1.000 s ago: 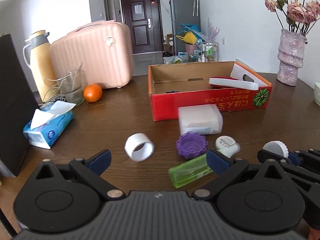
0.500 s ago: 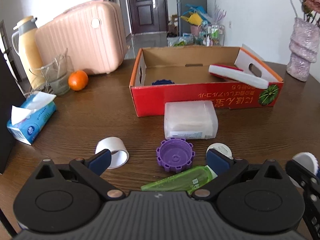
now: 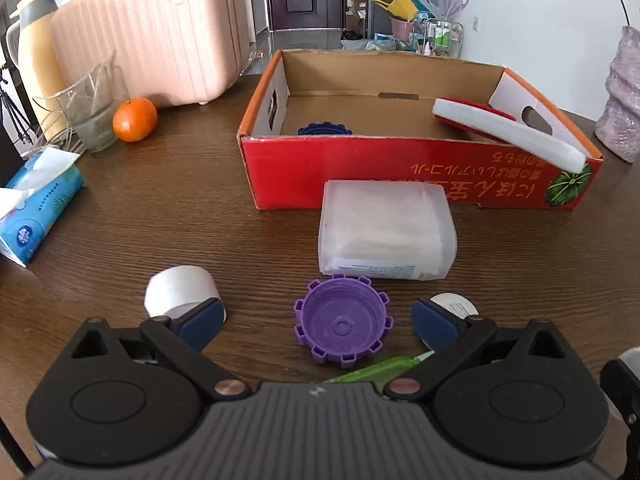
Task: Organize rigid objects
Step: 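Grasp the purple toothed cap with the left tool while the right tool holds the white cap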
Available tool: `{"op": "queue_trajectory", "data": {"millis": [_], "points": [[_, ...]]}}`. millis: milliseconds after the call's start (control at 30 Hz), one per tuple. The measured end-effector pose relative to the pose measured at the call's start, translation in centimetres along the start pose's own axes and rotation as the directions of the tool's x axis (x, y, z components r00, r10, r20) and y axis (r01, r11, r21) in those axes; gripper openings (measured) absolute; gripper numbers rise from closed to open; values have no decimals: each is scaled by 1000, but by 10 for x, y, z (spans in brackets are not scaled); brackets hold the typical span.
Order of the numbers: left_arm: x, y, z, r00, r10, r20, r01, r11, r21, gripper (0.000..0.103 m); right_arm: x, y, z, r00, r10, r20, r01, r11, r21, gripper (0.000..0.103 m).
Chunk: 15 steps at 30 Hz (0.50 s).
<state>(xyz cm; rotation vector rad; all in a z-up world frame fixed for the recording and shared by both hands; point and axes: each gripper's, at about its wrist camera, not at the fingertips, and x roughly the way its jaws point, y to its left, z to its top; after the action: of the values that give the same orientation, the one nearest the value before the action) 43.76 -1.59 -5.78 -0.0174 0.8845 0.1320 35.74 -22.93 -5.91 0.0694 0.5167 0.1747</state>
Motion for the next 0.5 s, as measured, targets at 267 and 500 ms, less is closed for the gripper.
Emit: {"op": "queue_trajectory", "data": {"millis": [267,500], "points": [[10,-2,-5,999,-42,-10,42,999,9,55,1,2,-2,1000,3,-3,-3,1000,-8,15],[-8,1,-6,996,-53,69,52,999,6,55,-1,3,-2,1000,6,10,-6,1000,-16,15]]}}
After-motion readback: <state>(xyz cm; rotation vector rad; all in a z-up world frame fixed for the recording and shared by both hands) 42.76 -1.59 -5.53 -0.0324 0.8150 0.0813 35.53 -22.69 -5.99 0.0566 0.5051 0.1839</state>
